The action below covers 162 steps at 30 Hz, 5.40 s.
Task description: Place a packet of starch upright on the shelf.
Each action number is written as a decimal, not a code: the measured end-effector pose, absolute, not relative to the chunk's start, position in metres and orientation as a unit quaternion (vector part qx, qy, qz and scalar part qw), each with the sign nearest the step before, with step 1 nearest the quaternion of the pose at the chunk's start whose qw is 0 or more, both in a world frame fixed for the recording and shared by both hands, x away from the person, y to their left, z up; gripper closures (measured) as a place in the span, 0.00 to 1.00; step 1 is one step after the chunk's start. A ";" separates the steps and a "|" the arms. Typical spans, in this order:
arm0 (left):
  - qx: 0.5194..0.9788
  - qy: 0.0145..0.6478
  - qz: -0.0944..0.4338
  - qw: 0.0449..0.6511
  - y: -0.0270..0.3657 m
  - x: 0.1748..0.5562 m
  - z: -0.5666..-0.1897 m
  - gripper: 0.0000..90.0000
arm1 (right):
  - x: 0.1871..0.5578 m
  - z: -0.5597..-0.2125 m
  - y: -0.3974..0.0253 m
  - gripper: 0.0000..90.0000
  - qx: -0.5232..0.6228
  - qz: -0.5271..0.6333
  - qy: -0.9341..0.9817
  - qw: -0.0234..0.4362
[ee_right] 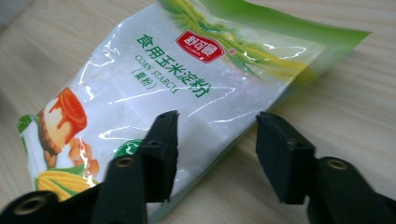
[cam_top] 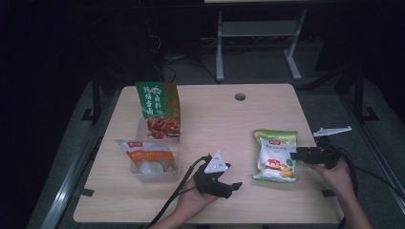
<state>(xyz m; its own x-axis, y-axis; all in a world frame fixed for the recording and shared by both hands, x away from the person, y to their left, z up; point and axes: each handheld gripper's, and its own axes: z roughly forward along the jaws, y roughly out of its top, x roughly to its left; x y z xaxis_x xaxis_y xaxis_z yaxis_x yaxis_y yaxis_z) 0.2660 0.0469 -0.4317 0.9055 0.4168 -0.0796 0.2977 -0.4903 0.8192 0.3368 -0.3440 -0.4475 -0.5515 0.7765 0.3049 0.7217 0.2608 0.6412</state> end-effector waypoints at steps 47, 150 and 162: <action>0.863 0.212 0.068 0.454 0.039 0.278 -0.428 0.31 | 0.331 -0.468 -0.341 0.82 0.498 0.441 0.745 -0.057; 0.849 0.223 0.116 0.464 0.113 0.224 -0.415 0.43 | 0.320 -0.336 -0.149 0.97 0.248 0.474 0.844 0.046; 0.852 0.210 0.123 0.463 0.125 0.219 -0.417 0.41 | 0.339 -0.321 -0.110 0.97 0.223 0.480 0.848 0.029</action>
<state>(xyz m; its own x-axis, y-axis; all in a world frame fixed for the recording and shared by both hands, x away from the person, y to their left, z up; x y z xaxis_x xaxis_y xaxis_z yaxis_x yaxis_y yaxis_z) 0.2185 0.1248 -0.4167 0.8813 0.4723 0.0142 0.2453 -0.4830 0.8405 0.3387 -0.1097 -0.3210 -0.8992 0.4056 0.1640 0.3491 0.4392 0.8278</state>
